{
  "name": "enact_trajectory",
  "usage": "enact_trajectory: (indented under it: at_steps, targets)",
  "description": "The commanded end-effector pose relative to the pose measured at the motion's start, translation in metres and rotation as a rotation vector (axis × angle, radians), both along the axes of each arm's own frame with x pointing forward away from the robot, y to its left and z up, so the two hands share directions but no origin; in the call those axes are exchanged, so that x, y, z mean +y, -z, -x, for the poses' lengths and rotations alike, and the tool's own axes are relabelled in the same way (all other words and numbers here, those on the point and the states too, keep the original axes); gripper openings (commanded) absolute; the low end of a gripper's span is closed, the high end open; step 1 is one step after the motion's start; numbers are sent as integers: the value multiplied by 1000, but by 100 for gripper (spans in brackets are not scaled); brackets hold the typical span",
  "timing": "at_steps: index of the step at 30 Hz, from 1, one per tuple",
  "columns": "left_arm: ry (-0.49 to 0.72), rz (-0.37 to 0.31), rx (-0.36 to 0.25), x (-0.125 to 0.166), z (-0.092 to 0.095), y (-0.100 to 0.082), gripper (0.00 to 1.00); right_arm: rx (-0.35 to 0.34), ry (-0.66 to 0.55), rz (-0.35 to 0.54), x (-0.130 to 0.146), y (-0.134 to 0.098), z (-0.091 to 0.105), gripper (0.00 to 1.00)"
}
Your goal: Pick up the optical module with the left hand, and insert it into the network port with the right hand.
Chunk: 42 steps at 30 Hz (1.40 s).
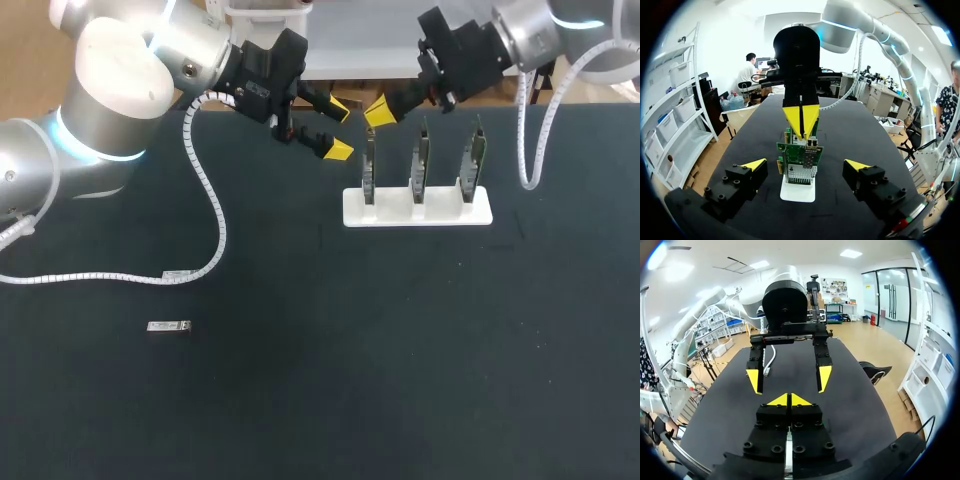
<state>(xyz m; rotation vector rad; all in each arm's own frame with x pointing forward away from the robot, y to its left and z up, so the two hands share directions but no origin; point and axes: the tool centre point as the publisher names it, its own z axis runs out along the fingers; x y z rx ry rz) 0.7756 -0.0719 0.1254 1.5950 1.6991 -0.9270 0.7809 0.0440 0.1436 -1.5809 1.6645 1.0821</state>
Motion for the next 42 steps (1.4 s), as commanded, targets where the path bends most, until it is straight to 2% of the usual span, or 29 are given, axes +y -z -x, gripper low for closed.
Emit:
enact_trajectory:
  at_steps: [1, 12, 42]
  targets:
    - [1, -5, 3, 0, -1, -1, 100, -2, -2, -7, 1, 3, -1, 0]
    - [1, -5, 3, 0, -1, -1, 100, -19, -7, -24, 2, -4, -2, 0]
    - [1, -5, 3, 0, -1, -1, 100, -1, -13, -5, 0, 3, 0, 0]
